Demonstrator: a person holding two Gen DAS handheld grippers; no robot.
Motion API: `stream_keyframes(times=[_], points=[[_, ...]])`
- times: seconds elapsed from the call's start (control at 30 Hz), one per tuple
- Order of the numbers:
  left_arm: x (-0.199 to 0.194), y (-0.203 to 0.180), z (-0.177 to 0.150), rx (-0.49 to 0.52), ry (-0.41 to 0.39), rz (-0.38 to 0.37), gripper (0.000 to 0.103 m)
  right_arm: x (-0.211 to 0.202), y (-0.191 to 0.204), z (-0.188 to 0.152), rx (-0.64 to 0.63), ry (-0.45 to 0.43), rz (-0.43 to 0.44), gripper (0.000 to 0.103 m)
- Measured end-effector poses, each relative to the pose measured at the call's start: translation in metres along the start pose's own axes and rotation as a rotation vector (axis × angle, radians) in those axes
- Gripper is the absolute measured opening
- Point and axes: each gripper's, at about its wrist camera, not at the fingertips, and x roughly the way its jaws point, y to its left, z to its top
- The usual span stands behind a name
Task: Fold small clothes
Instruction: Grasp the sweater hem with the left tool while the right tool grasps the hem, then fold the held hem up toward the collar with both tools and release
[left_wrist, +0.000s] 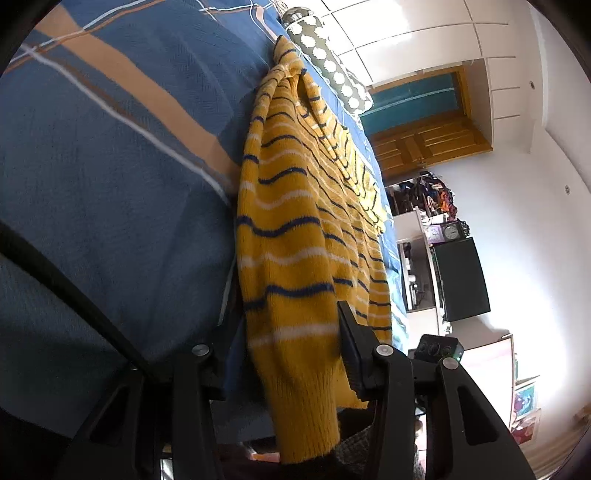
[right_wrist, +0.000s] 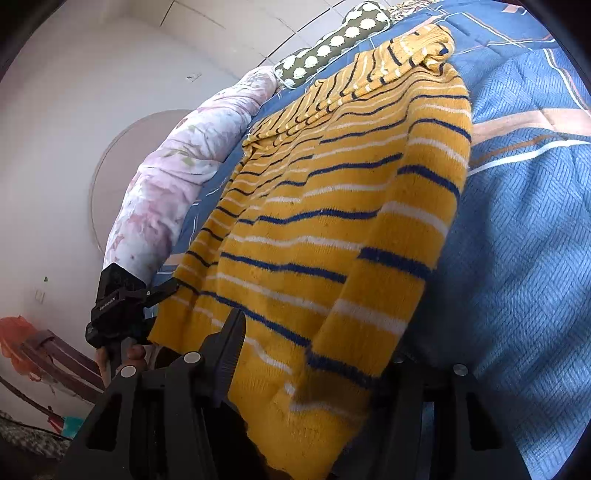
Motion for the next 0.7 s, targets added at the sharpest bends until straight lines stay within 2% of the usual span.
stream_keyframes(times=[0.17,0.37,0.4,0.43,0.47,0.5,0.53,0.57,0.63,0.7], points=[[0.003,-0.006,-0.003,0.012,-0.004,-0.004,0.06,-0.001,-0.001,-0.002,0.001,0.0,0.011,0.059],[0.007,-0.016,-0.006,0.029,-0.014,0.053,0.063,0.001,0.009,-0.016,-0.011,0.023,0.028,0.059],[0.008,-0.016,-0.005,0.018,-0.019,0.08,0.06,0.001,0.01,-0.019,-0.009,0.017,0.026,0.058],[0.016,-0.019,-0.003,0.008,-0.019,0.112,0.045,0.001,0.01,-0.02,-0.004,0.008,0.016,0.055],[0.017,-0.019,-0.002,-0.004,-0.021,0.159,0.023,0.001,0.011,-0.021,0.003,0.001,-0.005,0.044],[0.018,-0.018,0.0,-0.014,-0.02,0.214,0.014,0.002,0.009,-0.021,0.012,-0.001,-0.036,0.037],[0.019,-0.018,0.002,-0.024,-0.015,0.247,0.011,0.003,0.008,-0.02,0.02,-0.002,-0.058,0.026],[0.018,-0.018,0.003,-0.036,-0.016,0.243,0.01,0.003,0.007,-0.019,0.027,0.0,-0.075,0.018],[0.012,-0.024,0.002,-0.029,-0.041,0.27,0.01,0.001,0.007,-0.018,0.027,0.005,-0.093,0.013],[-0.001,-0.038,-0.002,0.02,-0.085,0.304,0.009,-0.008,0.012,-0.018,0.024,0.001,-0.091,0.012]])
